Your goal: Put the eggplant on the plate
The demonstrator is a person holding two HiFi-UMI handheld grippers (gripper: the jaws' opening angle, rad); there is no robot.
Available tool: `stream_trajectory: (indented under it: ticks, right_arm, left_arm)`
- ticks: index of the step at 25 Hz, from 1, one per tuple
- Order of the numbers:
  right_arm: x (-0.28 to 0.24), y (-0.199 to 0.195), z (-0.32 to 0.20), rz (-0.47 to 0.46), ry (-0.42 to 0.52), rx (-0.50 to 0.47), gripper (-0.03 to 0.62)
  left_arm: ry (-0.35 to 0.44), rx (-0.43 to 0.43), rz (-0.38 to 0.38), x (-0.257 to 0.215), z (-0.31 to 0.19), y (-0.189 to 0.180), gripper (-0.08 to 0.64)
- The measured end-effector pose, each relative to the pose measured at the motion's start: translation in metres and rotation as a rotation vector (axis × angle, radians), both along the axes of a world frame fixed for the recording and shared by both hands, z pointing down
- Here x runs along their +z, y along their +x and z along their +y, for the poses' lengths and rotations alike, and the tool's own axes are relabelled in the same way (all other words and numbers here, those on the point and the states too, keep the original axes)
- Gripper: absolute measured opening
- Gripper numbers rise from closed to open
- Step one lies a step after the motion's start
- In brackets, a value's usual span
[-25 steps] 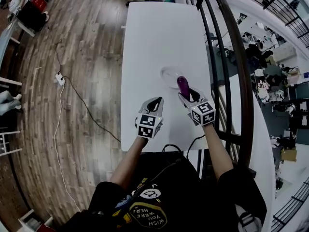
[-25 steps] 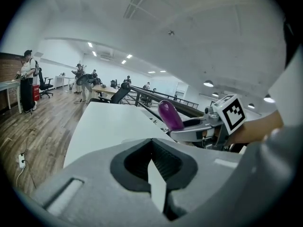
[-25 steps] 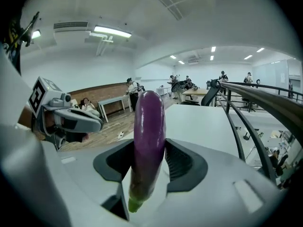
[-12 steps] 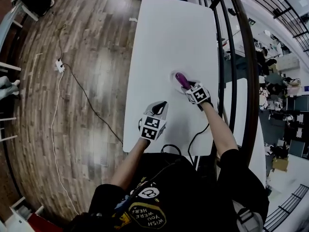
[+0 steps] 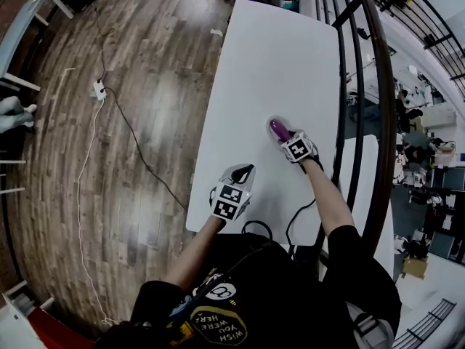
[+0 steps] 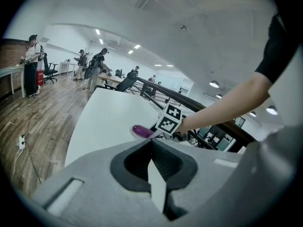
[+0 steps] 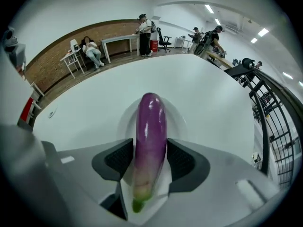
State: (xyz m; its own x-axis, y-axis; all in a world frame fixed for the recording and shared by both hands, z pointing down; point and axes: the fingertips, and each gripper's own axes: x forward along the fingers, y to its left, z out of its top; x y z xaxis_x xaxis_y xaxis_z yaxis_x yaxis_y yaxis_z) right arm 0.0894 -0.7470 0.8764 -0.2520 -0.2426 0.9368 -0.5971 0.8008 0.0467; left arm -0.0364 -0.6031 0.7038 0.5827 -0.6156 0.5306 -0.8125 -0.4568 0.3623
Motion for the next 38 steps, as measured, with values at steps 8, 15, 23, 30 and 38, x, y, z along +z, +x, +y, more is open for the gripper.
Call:
stream_trajectory:
  ticks: [8,15,23,30,38]
  right_arm:
    - [-0.068,0.005,0.029,-0.26,0.11,0.212,0.259]
    - [-0.243,-0.001,0.123,-0.853,0.328,0.485,0.203]
    - [-0.343,0.049,0.195,-0.836,0.703,0.53,0.08]
    - [-0.383,0.095,0.233,-0.815,0.841,0.658,0.005]
    - [-0.375,0.111,0.258,-0.782,0.813,0.68,0.003]
  left_arm:
    - [0.036,0.013,0.016,-0.021,0.016,0.006,0.006]
    - [0.151,-0.006,0.006,-0.067,0.018,0.002,0.006]
    - [0.354,-0.07,0.004,-0.147,0.024,0.004,0.006]
    - [0.443,-0.014,-0.016,-0.18,0.058,0.038,0.006]
    - [0.438,-0.024,-0.01,-0.187,0.075,0.042,0.006]
